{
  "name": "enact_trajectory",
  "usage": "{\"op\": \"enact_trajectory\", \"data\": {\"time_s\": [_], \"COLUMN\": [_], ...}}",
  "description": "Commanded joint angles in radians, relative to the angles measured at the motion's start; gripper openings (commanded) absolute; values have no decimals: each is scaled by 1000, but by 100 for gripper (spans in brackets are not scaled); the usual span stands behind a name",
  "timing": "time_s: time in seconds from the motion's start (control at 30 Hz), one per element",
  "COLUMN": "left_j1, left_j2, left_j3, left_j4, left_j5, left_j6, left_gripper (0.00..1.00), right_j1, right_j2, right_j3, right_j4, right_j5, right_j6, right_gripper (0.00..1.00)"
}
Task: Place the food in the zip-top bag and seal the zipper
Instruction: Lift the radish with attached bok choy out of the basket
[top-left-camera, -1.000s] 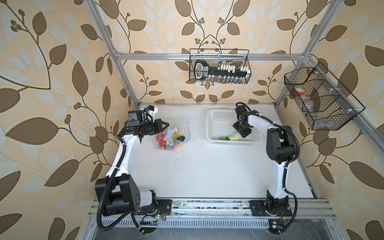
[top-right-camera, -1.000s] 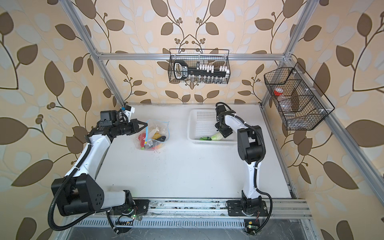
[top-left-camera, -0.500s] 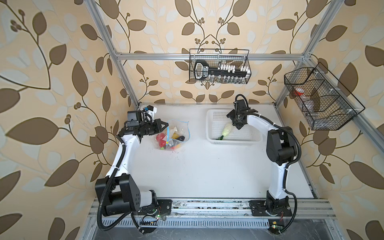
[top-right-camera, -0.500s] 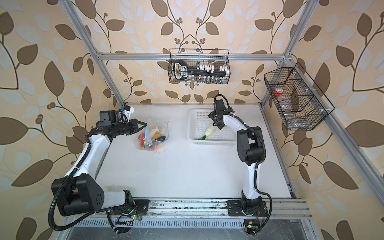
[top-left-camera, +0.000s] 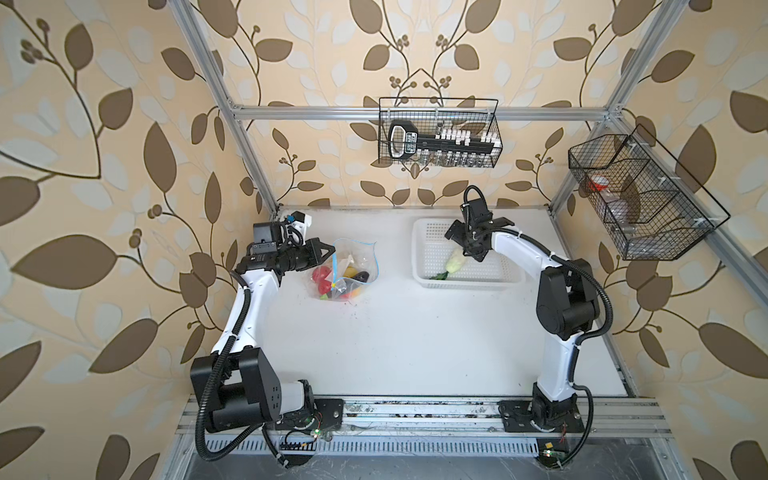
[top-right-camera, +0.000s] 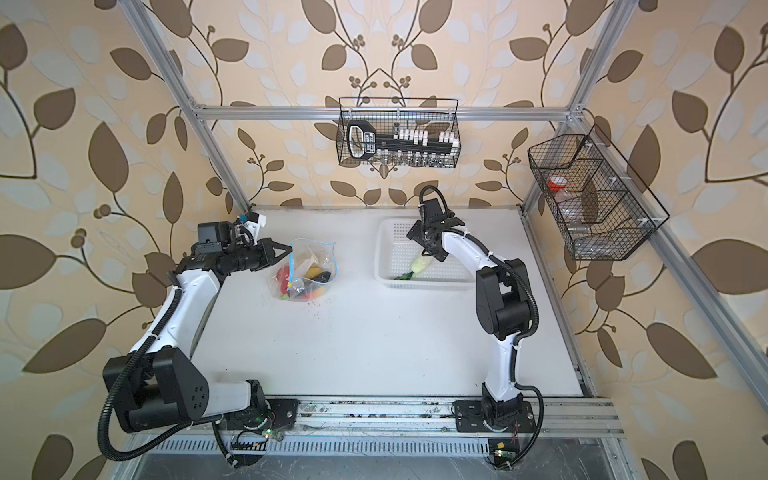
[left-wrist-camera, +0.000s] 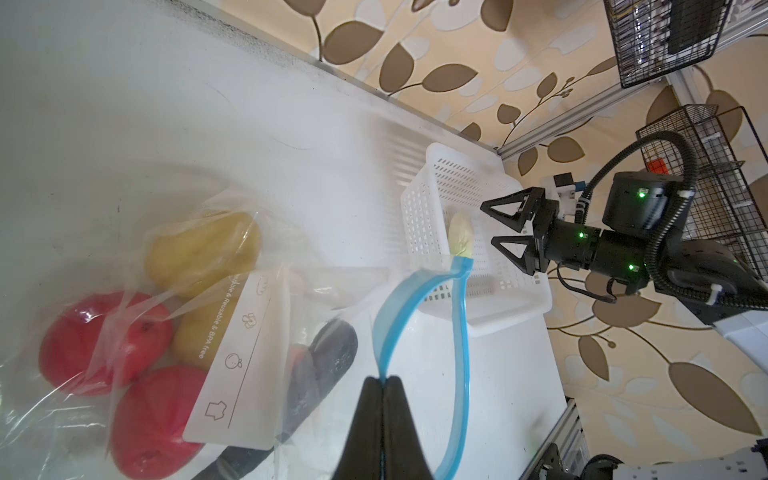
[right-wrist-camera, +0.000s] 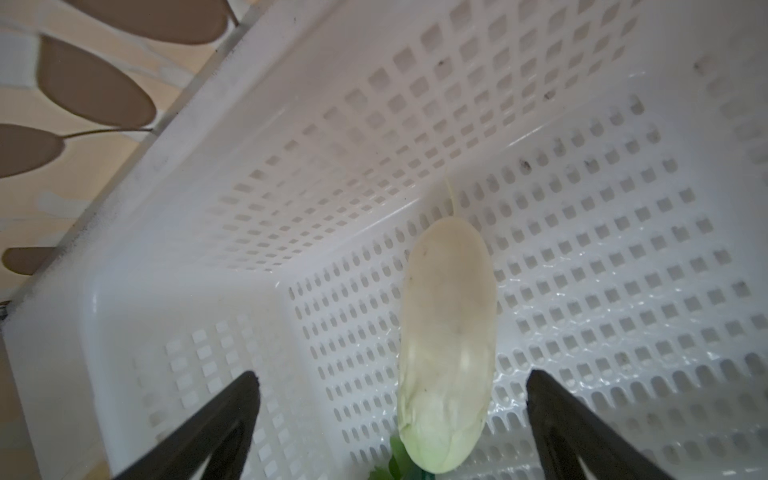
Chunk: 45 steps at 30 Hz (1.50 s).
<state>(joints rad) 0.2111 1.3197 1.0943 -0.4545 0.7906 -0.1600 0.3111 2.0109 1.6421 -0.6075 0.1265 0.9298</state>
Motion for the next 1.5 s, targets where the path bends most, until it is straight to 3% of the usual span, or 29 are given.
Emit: {"op": "enact_trajectory", "data": {"time_s": [0.0, 0.13, 0.33, 0.57, 0.77, 1.03, 1.2, 1.33, 1.47], "left_j1": [11, 10, 16, 15, 16, 16, 13, 12, 10], "left_j2": [-10, -14, -9, -3, 3, 6, 43, 81, 60], "left_j3": [-4, -5, -7, -31, -31, -8, 83, 172, 183], "left_j4": [30, 35, 33, 58, 65, 50, -46, -162, -171], "left_j5": [-10, -7, -16, -41, -46, -53, -88, -68, -65], "left_j6": [13, 7, 13, 12, 7, 7, 111, 164, 164], "left_gripper": [0, 0, 0, 0, 0, 0, 0, 0, 0], "right_j1": [6, 7, 6, -12, -27, -17, 8, 42, 86], "right_j2": [64, 103, 143, 88, -96, -319, -347, -379, -432], "right_j3": [35, 34, 19, -74, -257, -429, -418, -435, -481], "right_j4": [-80, -81, -60, 64, 326, 572, 651, 728, 852], "right_j5": [16, 4, -16, -63, -146, -148, -184, -179, -176], "right_j6": [-2, -3, -20, -17, -27, -31, -68, -74, -87], "right_gripper": [94, 78, 69, 28, 23, 18, 8, 7, 9]}}
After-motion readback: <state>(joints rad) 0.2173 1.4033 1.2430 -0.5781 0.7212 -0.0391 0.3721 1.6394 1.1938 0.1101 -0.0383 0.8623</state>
